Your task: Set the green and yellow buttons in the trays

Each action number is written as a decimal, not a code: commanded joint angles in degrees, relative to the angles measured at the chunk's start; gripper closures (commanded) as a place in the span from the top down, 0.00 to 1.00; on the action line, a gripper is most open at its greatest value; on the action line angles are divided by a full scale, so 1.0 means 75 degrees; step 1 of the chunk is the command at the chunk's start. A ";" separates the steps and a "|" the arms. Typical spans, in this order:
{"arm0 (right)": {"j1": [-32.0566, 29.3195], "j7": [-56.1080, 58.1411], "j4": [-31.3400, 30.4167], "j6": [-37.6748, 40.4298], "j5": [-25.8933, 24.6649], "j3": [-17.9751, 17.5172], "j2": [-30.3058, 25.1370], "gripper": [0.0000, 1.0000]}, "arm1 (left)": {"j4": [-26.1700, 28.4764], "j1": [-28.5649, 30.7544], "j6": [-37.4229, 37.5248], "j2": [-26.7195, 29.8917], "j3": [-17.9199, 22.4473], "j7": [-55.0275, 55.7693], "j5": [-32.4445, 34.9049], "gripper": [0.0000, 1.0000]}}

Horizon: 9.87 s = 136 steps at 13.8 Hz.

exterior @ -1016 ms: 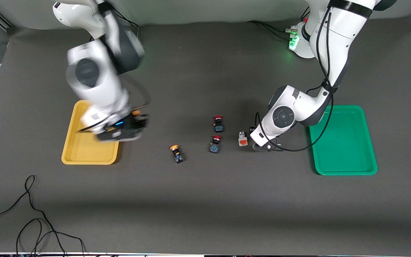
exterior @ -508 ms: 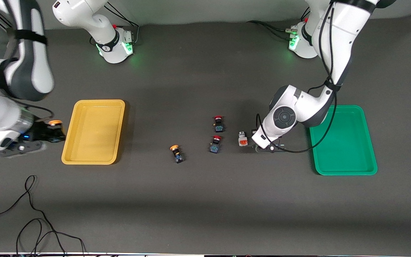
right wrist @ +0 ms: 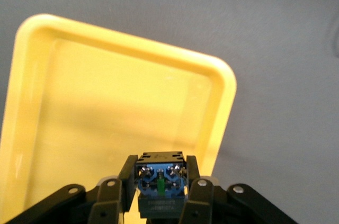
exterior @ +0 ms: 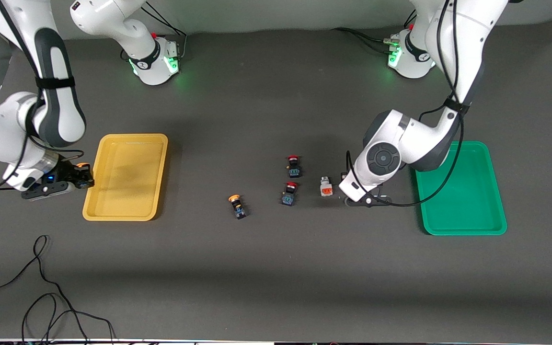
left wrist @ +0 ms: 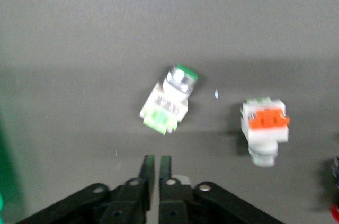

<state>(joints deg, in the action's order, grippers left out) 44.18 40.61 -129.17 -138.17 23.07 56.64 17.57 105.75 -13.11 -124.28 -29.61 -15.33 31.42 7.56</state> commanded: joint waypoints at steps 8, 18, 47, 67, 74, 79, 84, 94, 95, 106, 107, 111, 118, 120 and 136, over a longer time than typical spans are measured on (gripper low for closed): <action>0.0004 0.2590 0.0324 -0.0035 0.3767 -0.0099 0.2134 0.81 | -0.0072 0.0002 -0.0913 -0.0575 0.0040 0.0064 0.0797 0.99; 0.1234 -0.0394 0.3200 0.3719 0.0888 0.1576 0.1748 1.00 | -0.0025 0.0014 -0.1382 -0.0868 0.0051 -0.0018 0.0914 0.07; 0.2430 -0.6634 0.4438 -0.0468 0.0837 -0.3029 0.4021 0.41 | 0.0242 0.4748 0.1164 0.1197 0.0063 -0.6873 0.0058 0.00; 0.2243 -0.2759 0.3738 0.4583 0.0158 0.1129 0.0845 0.22 | 0.0470 0.3814 0.0802 0.1414 0.0790 -0.6242 0.0129 1.00; 0.2231 -0.0602 0.0173 0.0448 0.2017 0.0606 0.1312 0.22 | -0.2380 0.1540 0.3775 0.1184 0.0719 -0.3316 -0.1075 1.00; 0.2195 -0.0177 0.0172 0.0469 0.3099 0.0358 0.2087 0.38 | -0.2756 -0.0159 0.2641 0.0235 0.0719 -0.0514 -0.1231 1.00; 0.2230 -0.0480 0.0464 0.0912 0.3064 0.0474 0.1842 0.99 | -0.2592 -0.0912 0.1525 -0.0656 0.0731 0.0076 -0.1149 1.00; 0.2406 -0.1652 0.3977 0.5048 0.1144 0.1939 0.1818 1.00 | -0.0799 -0.1521 -0.1230 -0.1196 0.0743 0.0603 -0.1137 0.99; 0.2395 -0.1816 0.4340 0.5457 0.0957 0.2021 0.1818 1.00 | -0.0787 -0.1521 -0.1230 -0.1196 0.0743 0.0603 -0.1079 0.87; 0.1777 -0.3759 0.5668 0.6879 -0.1549 0.0563 -0.0018 1.00 | -0.1043 -0.1381 -0.0064 -0.0519 0.0801 0.0792 -0.0879 0.00; 0.1217 -0.3948 0.5645 0.6868 -0.1843 -0.0139 -0.0347 1.00 | -0.1254 -0.1288 0.0742 -0.0215 0.0790 0.0721 -0.0879 0.00; -0.1442 -0.4196 0.5365 0.6821 -0.2619 -0.3011 -0.1180 1.00 | -0.2740 -0.0610 0.4082 0.0537 0.0778 -0.0272 -0.0914 0.00; -0.5510 -0.4196 0.4344 0.6352 -0.3053 -0.6821 -0.2318 1.00 | -0.3308 0.2026 0.5556 0.1101 0.0813 -0.4547 -0.0668 0.00; -0.6297 -0.4196 0.4344 0.6364 -0.3053 -0.7491 -0.2401 1.00 | -0.2875 0.2602 0.5008 0.1101 0.0813 -0.5323 -0.0657 0.00; -0.6348 -0.4853 0.4930 0.6446 -0.3323 -0.7552 -0.2202 1.00 | 0.2259 0.3401 -0.2165 0.0984 0.0825 -0.5772 -0.0352 0.00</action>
<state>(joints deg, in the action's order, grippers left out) -3.19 5.56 -93.06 -90.06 -0.76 0.31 0.73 119.23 11.76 -136.42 -23.20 -8.66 -11.42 4.16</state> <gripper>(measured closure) 0.000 0.590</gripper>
